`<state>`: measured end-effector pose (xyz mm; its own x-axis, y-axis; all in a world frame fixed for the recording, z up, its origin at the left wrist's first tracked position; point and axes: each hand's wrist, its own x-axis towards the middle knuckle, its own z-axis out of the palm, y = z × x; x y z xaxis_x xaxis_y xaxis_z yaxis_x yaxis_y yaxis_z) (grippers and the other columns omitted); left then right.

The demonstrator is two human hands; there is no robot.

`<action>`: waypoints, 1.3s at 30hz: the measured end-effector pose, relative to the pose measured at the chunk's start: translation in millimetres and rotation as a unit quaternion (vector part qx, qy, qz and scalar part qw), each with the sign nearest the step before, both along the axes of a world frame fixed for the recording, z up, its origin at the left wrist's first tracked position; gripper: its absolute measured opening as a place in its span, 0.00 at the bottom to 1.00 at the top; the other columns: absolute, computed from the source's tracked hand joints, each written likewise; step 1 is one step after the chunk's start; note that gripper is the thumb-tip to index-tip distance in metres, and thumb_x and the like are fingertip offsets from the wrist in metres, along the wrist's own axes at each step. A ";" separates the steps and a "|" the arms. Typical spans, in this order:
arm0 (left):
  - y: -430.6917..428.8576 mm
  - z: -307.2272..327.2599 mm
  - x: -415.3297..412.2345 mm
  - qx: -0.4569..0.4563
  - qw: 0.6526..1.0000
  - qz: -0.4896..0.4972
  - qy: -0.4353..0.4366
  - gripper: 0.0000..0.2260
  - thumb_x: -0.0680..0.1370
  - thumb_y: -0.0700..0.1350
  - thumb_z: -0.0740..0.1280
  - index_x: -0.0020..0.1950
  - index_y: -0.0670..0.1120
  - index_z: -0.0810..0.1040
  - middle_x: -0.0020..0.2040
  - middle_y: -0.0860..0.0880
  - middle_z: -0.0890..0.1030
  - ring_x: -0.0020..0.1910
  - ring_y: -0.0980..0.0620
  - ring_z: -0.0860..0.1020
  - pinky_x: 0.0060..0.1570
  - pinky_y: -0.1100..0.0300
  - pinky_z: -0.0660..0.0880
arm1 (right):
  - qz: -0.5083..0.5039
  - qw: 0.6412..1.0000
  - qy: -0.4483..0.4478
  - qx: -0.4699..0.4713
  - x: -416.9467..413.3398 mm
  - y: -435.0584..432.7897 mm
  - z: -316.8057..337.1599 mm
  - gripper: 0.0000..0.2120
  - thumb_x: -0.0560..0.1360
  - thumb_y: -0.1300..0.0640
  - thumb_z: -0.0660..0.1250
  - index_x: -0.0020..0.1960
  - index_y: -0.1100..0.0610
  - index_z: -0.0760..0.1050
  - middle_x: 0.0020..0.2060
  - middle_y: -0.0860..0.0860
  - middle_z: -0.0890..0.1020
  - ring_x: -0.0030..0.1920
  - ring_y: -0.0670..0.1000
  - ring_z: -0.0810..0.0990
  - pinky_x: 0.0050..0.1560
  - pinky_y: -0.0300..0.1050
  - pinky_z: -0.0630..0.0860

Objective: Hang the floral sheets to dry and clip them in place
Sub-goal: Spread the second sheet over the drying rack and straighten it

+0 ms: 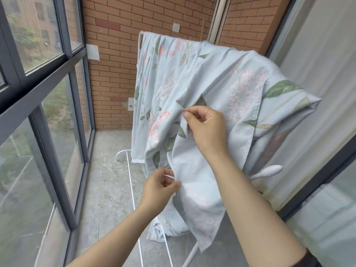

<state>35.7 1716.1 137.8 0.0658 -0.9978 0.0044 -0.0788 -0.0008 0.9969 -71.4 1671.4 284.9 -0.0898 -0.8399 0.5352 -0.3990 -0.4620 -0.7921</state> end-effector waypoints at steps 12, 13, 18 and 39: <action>-12.3 0.3 31.1 -0.069 0.985 0.082 -0.135 0.04 0.74 0.39 0.69 0.43 0.45 0.74 0.37 0.47 0.78 0.34 0.52 0.75 0.29 0.71 0.69 | -0.106 0.987 0.090 0.076 -42.8 109.4 -60.7 0.12 0.72 0.47 0.72 0.35 0.52 0.76 0.27 0.49 0.80 0.30 0.50 0.80 0.37 0.50 0.79; -11.1 0.6 33.2 -0.071 0.985 0.083 -0.132 0.04 0.74 0.39 0.69 0.43 0.45 0.74 0.36 0.48 0.78 0.34 0.53 0.74 0.29 0.73 0.69 | -0.130 0.980 0.121 0.089 -42.2 108.4 -65.5 0.14 0.71 0.43 0.71 0.37 0.52 0.74 0.28 0.49 0.80 0.31 0.49 0.80 0.38 0.48 0.78; -5.0 -0.7 45.7 -0.090 0.983 0.100 -0.127 0.08 0.73 0.38 0.70 0.43 0.47 0.71 0.37 0.47 0.78 0.33 0.52 0.75 0.30 0.71 0.69 | -0.164 0.966 0.176 0.099 -31.0 98.5 -81.9 0.22 0.73 0.39 0.66 0.49 0.56 0.66 0.39 0.55 0.82 0.42 0.56 0.82 0.41 0.49 0.76; -46.2 -203.6 75.1 -0.086 0.965 0.081 -0.235 0.12 0.72 0.33 0.59 0.37 0.49 0.73 0.34 0.52 0.76 0.34 0.53 0.73 0.32 0.62 0.68 | -0.175 0.946 0.214 0.167 0.0 17.6 -309.7 0.20 0.80 0.55 0.60 0.30 0.57 0.64 0.24 0.48 0.69 0.31 0.55 0.71 0.34 0.44 0.59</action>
<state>110.8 1670.0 -65.8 0.1706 -0.9566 0.2361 -0.5347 0.1114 0.8377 -71.3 1689.0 -24.8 -0.2286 -0.9277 0.2952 -0.7984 0.0051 -0.6021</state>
